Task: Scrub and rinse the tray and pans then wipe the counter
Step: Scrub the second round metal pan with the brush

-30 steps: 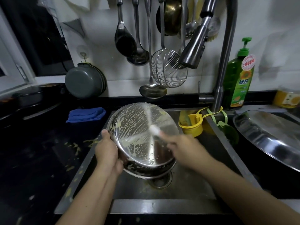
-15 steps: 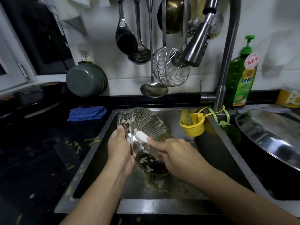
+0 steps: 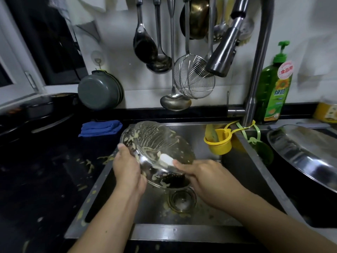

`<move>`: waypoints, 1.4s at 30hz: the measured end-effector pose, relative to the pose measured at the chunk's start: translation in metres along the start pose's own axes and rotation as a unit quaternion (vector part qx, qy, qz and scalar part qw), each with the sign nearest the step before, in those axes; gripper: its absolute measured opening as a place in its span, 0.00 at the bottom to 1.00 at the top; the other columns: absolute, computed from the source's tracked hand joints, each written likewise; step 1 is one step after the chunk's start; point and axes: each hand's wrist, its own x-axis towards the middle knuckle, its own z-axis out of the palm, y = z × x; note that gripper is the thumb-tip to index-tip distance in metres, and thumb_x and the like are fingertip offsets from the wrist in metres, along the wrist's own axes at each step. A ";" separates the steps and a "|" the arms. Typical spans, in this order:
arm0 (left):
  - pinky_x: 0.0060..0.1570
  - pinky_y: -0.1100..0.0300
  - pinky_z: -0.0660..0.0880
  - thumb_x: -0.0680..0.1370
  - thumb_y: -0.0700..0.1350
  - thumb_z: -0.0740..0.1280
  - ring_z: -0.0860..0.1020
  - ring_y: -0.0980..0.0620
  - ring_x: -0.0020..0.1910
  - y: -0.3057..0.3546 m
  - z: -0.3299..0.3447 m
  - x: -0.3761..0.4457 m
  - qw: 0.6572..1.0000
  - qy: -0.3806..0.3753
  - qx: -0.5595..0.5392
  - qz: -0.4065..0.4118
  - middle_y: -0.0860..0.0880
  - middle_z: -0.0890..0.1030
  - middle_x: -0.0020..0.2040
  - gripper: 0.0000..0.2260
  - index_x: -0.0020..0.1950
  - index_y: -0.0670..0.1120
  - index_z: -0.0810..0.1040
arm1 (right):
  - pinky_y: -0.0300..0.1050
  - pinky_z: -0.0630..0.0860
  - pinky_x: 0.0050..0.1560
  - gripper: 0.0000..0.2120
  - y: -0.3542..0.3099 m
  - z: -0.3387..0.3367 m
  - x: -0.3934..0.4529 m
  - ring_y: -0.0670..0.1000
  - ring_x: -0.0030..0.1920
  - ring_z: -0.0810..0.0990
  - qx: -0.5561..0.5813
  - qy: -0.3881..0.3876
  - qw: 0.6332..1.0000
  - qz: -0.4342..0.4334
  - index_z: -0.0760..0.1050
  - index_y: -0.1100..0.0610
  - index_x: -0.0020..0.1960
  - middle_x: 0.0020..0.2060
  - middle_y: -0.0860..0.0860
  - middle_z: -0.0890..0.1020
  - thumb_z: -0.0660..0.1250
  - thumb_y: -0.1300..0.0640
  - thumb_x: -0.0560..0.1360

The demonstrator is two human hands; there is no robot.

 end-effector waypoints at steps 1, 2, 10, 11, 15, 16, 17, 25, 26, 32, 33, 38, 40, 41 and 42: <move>0.56 0.38 0.81 0.86 0.57 0.55 0.86 0.43 0.50 0.000 -0.002 0.000 1.000 0.007 -0.009 -0.002 0.42 0.87 0.52 0.18 0.57 0.47 0.79 | 0.55 0.77 0.48 0.26 0.009 0.000 0.006 0.56 0.49 0.78 0.004 0.014 0.999 0.036 0.57 0.32 0.76 0.47 0.51 0.79 0.56 0.53 0.83; 0.56 0.39 0.81 0.86 0.58 0.55 0.86 0.43 0.50 0.000 -0.003 0.000 1.000 0.011 -0.016 -0.003 0.43 0.87 0.51 0.19 0.57 0.47 0.79 | 0.56 0.78 0.48 0.26 0.017 0.000 0.010 0.58 0.49 0.79 0.009 0.028 0.997 0.072 0.58 0.31 0.76 0.47 0.52 0.80 0.57 0.53 0.83; 0.46 0.51 0.84 0.86 0.58 0.56 0.87 0.49 0.43 0.008 -0.005 0.004 0.996 0.061 -0.063 0.033 0.51 0.87 0.40 0.17 0.54 0.47 0.78 | 0.48 0.79 0.47 0.25 -0.001 0.008 0.010 0.50 0.46 0.81 0.092 0.035 0.995 0.035 0.65 0.29 0.71 0.51 0.50 0.85 0.61 0.54 0.81; 0.45 0.51 0.83 0.86 0.57 0.56 0.87 0.51 0.42 0.009 -0.006 0.004 0.996 0.057 -0.063 0.035 0.52 0.87 0.38 0.17 0.53 0.47 0.78 | 0.49 0.80 0.47 0.25 0.012 0.003 0.014 0.51 0.46 0.81 0.052 0.031 0.995 0.082 0.66 0.30 0.72 0.51 0.51 0.84 0.60 0.54 0.82; 0.51 0.48 0.84 0.86 0.57 0.57 0.87 0.49 0.43 0.009 -0.004 0.001 0.997 0.036 -0.040 0.046 0.50 0.87 0.40 0.19 0.55 0.45 0.80 | 0.49 0.79 0.46 0.25 0.022 0.001 0.010 0.52 0.45 0.80 0.034 0.001 0.991 0.127 0.65 0.32 0.73 0.49 0.52 0.83 0.60 0.55 0.82; 0.52 0.46 0.83 0.86 0.58 0.57 0.87 0.48 0.44 0.008 -0.003 0.001 0.998 0.027 -0.033 0.046 0.48 0.88 0.43 0.20 0.56 0.45 0.80 | 0.48 0.79 0.47 0.24 0.008 0.001 0.007 0.49 0.43 0.80 0.094 0.004 0.991 0.091 0.66 0.32 0.72 0.48 0.49 0.84 0.61 0.54 0.82; 0.52 0.45 0.83 0.86 0.58 0.56 0.87 0.47 0.45 0.007 -0.002 0.000 0.999 0.017 -0.027 0.042 0.46 0.88 0.45 0.20 0.58 0.44 0.80 | 0.46 0.79 0.48 0.23 -0.004 0.004 0.005 0.46 0.43 0.79 0.150 0.002 0.987 0.055 0.67 0.31 0.71 0.47 0.45 0.84 0.62 0.54 0.82; 0.58 0.43 0.81 0.86 0.58 0.56 0.86 0.44 0.51 0.007 0.001 -0.009 0.999 -0.041 0.000 0.033 0.42 0.87 0.51 0.22 0.61 0.43 0.80 | 0.50 0.77 0.47 0.24 0.033 -0.006 0.017 0.58 0.50 0.81 0.015 0.018 0.985 0.170 0.63 0.34 0.75 0.52 0.53 0.83 0.57 0.54 0.83; 0.57 0.43 0.81 0.86 0.58 0.56 0.86 0.44 0.50 0.007 0.001 -0.009 0.999 -0.037 -0.001 0.032 0.41 0.87 0.51 0.22 0.61 0.43 0.80 | 0.49 0.78 0.48 0.25 0.020 -0.002 0.013 0.56 0.50 0.82 0.058 0.009 0.991 0.121 0.63 0.33 0.75 0.52 0.53 0.84 0.58 0.54 0.83; 0.40 0.50 0.83 0.85 0.59 0.59 0.87 0.48 0.40 0.009 -0.004 0.001 0.999 0.019 -0.047 0.000 0.46 0.87 0.46 0.19 0.54 0.44 0.78 | 0.51 0.79 0.46 0.24 0.022 -0.012 0.018 0.50 0.42 0.80 0.063 0.020 0.987 0.147 0.66 0.32 0.73 0.45 0.48 0.81 0.59 0.54 0.83; 0.41 0.50 0.84 0.85 0.59 0.59 0.87 0.49 0.40 0.009 -0.004 0.002 0.999 0.019 -0.050 0.002 0.46 0.86 0.47 0.19 0.54 0.44 0.77 | 0.51 0.78 0.46 0.24 0.030 -0.013 0.019 0.53 0.45 0.80 0.002 0.016 0.984 0.175 0.66 0.34 0.74 0.44 0.49 0.79 0.58 0.55 0.83; 0.44 0.49 0.84 0.86 0.58 0.58 0.87 0.48 0.42 0.008 -0.005 0.001 0.998 0.026 -0.064 -0.002 0.44 0.87 0.49 0.19 0.58 0.43 0.77 | 0.45 0.81 0.45 0.23 -0.007 0.003 0.001 0.46 0.42 0.81 0.193 -0.016 0.979 0.070 0.67 0.28 0.69 0.47 0.48 0.85 0.61 0.53 0.82; 0.46 0.47 0.84 0.86 0.57 0.58 0.87 0.49 0.42 0.010 -0.007 0.002 0.996 0.031 -0.079 -0.001 0.46 0.87 0.47 0.18 0.58 0.43 0.77 | 0.44 0.78 0.39 0.23 0.007 0.002 0.011 0.46 0.38 0.79 0.161 0.010 0.983 0.084 0.65 0.27 0.68 0.45 0.47 0.84 0.61 0.53 0.82; 0.49 0.45 0.84 0.86 0.57 0.58 0.87 0.48 0.43 0.011 -0.008 0.002 0.996 0.031 -0.085 0.001 0.47 0.88 0.46 0.18 0.59 0.44 0.77 | 0.45 0.77 0.39 0.23 0.018 -0.003 0.018 0.48 0.39 0.78 0.109 0.013 0.986 0.124 0.66 0.29 0.70 0.45 0.49 0.83 0.60 0.53 0.83; 0.51 0.44 0.83 0.86 0.57 0.58 0.87 0.48 0.44 0.012 -0.008 0.001 0.995 0.032 -0.090 0.005 0.48 0.88 0.44 0.17 0.59 0.45 0.78 | 0.47 0.77 0.42 0.23 0.029 -0.007 0.021 0.51 0.41 0.78 0.046 0.010 0.986 0.161 0.65 0.31 0.73 0.47 0.51 0.81 0.59 0.54 0.83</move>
